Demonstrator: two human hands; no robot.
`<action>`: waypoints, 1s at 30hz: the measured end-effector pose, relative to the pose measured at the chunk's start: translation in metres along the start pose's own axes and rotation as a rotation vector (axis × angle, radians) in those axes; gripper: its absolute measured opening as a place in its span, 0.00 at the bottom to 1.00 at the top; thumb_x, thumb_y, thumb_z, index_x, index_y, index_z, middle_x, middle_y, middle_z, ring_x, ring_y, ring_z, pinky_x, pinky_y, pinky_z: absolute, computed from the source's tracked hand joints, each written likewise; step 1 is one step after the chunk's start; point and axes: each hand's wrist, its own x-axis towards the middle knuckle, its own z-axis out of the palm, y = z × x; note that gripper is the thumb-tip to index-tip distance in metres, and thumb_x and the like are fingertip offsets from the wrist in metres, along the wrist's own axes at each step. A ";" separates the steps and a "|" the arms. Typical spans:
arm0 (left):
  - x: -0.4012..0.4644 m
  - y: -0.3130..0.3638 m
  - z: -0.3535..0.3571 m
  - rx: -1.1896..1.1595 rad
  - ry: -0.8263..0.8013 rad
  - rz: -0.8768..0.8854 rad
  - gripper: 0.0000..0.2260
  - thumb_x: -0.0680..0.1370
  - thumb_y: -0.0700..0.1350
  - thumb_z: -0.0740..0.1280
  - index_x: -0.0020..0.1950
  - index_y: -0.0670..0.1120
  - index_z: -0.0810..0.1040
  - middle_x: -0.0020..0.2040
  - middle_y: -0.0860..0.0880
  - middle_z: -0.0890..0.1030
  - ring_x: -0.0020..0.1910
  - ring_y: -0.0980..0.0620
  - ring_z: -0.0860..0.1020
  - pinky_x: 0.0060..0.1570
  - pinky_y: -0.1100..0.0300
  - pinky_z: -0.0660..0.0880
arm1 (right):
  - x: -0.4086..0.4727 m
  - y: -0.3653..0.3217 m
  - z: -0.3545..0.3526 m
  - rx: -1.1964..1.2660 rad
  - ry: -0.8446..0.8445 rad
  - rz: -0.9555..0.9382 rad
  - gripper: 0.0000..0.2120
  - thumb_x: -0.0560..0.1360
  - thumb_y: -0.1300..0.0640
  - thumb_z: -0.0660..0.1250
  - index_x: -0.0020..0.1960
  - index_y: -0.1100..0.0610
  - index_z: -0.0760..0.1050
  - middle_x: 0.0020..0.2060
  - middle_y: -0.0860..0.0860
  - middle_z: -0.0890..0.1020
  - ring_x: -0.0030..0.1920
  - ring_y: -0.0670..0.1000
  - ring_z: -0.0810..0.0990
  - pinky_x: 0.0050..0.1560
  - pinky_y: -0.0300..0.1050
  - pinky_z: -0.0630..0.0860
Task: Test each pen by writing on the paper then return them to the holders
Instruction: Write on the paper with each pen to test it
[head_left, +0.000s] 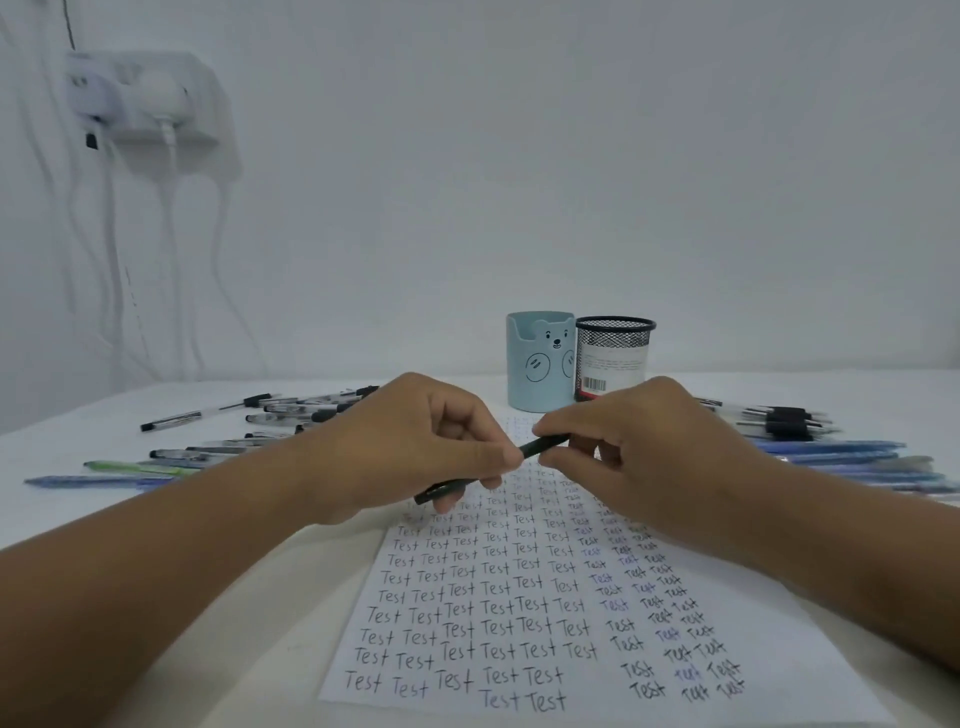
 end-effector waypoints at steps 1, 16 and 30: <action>0.000 0.000 0.002 -0.031 0.000 0.015 0.08 0.74 0.46 0.74 0.46 0.42 0.85 0.40 0.43 0.85 0.28 0.52 0.75 0.31 0.63 0.71 | 0.001 0.002 -0.001 -0.023 -0.002 -0.008 0.07 0.78 0.48 0.69 0.55 0.44 0.82 0.33 0.41 0.81 0.31 0.39 0.73 0.37 0.44 0.74; 0.006 -0.024 -0.007 0.546 -0.050 0.103 0.11 0.68 0.65 0.72 0.49 0.65 0.83 0.51 0.67 0.81 0.53 0.65 0.78 0.53 0.60 0.78 | -0.008 0.029 -0.019 0.948 -0.039 0.631 0.10 0.80 0.59 0.66 0.41 0.61 0.71 0.24 0.55 0.69 0.24 0.51 0.62 0.27 0.42 0.56; 0.008 -0.026 -0.011 0.525 -0.074 0.148 0.15 0.66 0.67 0.70 0.51 0.67 0.82 0.52 0.65 0.81 0.55 0.64 0.78 0.55 0.61 0.77 | -0.010 0.028 -0.008 0.580 -0.110 0.487 0.21 0.72 0.54 0.77 0.29 0.58 0.69 0.22 0.54 0.76 0.25 0.51 0.71 0.29 0.37 0.68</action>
